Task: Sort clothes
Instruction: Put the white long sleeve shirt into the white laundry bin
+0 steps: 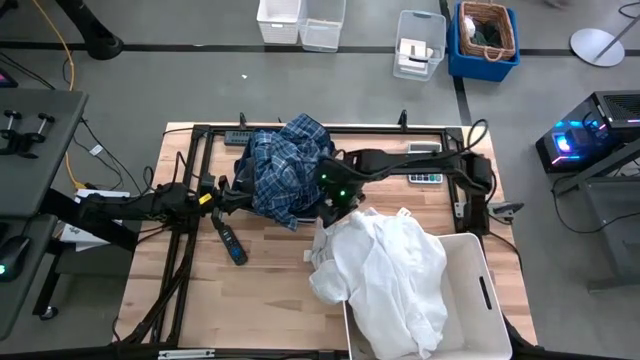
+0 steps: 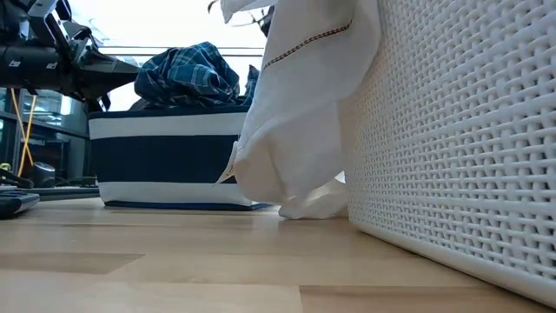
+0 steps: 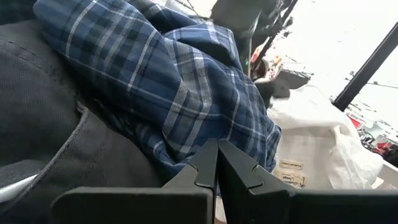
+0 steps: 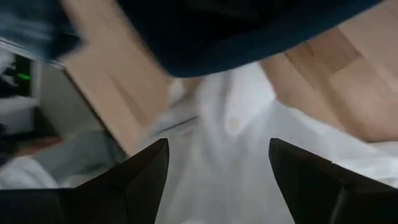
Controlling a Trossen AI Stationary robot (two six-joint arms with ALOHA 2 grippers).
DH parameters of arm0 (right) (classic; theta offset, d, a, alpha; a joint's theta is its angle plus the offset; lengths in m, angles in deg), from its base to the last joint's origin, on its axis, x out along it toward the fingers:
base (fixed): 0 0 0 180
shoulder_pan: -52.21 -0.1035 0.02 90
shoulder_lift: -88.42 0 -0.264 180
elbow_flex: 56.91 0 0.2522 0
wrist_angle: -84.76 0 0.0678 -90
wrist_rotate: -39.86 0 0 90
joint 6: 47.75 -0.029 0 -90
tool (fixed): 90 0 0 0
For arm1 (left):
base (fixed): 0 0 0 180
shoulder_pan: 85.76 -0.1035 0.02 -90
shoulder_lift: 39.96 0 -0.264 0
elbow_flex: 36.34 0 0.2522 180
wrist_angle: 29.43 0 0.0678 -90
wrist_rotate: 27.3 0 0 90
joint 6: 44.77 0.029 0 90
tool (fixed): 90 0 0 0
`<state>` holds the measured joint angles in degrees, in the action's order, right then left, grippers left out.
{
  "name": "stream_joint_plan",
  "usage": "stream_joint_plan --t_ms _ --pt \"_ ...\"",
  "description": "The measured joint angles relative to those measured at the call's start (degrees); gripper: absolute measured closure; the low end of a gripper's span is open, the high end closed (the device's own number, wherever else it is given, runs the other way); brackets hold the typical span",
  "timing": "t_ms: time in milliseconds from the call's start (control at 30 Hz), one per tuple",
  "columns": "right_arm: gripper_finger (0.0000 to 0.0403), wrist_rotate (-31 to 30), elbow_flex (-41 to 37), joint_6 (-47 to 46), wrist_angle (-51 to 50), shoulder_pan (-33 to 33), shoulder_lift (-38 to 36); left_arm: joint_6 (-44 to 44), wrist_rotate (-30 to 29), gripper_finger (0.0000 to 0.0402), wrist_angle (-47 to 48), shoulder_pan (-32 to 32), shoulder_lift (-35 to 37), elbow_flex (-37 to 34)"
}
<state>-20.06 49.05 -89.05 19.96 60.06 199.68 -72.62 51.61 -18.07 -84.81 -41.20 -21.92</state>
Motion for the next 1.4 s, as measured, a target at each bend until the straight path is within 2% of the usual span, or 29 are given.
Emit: stream_joint_plan --t_ms 133,233,300,367,467,500,567,633,767,800,933,1033,1100,1167,1333,1400 --pt "0.0130 -0.8 -0.1 4.1 -3.3 -1.4 1.7 0.0 0.0 0.0401 0.0 0.0 0.0 0.0" --pt "0.0132 -3.6 -0.1 6.1 -5.0 -2.6 2.1 0.0 0.0 0.0401 0.1 0.0 0.0 0.0" --pt "0.0151 -4.7 -0.1 6.6 -4.8 -3.4 2.2 0.0 0.0 0.0401 0.1 0.0 0.0 0.0" --pt "0.0203 -4.5 0.7 5.4 -5.3 -4.2 2.1 0.0 0.0 0.0401 0.1 0.0 0.0 0.0" --pt "0.0346 -3.2 4.6 5.0 -6.5 -6.2 2.1 0.0 0.0 0.0401 0.1 0.0 0.0 0.0" --pt "0.0373 -3.0 6.9 5.3 -7.5 -6.9 2.1 0.0 0.0 0.0401 0.1 0.0 0.0 0.0" --pt "0.0385 -3.5 13.4 5.2 -10.8 -8.0 2.1 0.0 0.0 0.0401 0.1 0.0 0.0 0.0" --pt "0.0398 -6.5 21.5 5.3 -15.3 -8.8 2.1 0.0 0.0 0.0401 0.1 0.0 0.0 0.0" --pt "0.0401 -14.1 40.9 4.0 -28.2 -10.3 1.9 0.0 0.0 0.0401 0.1 0.0 0.0 0.0" --pt "0.0402 -16.4 43.2 2.9 -29.7 -10.8 1.1 0.0 0.0 0.0401 0.1 0.0 0.0 0.0" --pt "0.0401 -20.9 31.4 -8.1 -24.8 -13.6 -11.9 0.0 0.0 0.0401 -0.1 0.0 0.0 0.0" --pt "0.0398 -28.3 23.9 -13.0 -21.6 -15.9 -16.8 0.0 0.0 0.0401 -0.1 0.0 0.0 0.0" --pt "0.0389 -30.4 19.8 -12.4 -17.3 -15.6 -17.6 0.0 0.0 0.0401 0.0 0.0 0.0 0.0" --pt "0.0369 -29.7 16.3 -9.6 -14.2 -14.1 -17.2 0.0 0.0 0.0401 0.0 0.0 0.0 0.0" --pt "0.0273 -15.6 8.9 -2.1 -3.8 -8.6 -12.8 0.0 0.0 0.0401 0.0 0.0 0.0 0.0" --pt "0.0228 -13.6 7.8 1.8 -4.4 -7.0 -9.6 0.0 0.0 0.0401 0.0 0.0 0.0 0.0"
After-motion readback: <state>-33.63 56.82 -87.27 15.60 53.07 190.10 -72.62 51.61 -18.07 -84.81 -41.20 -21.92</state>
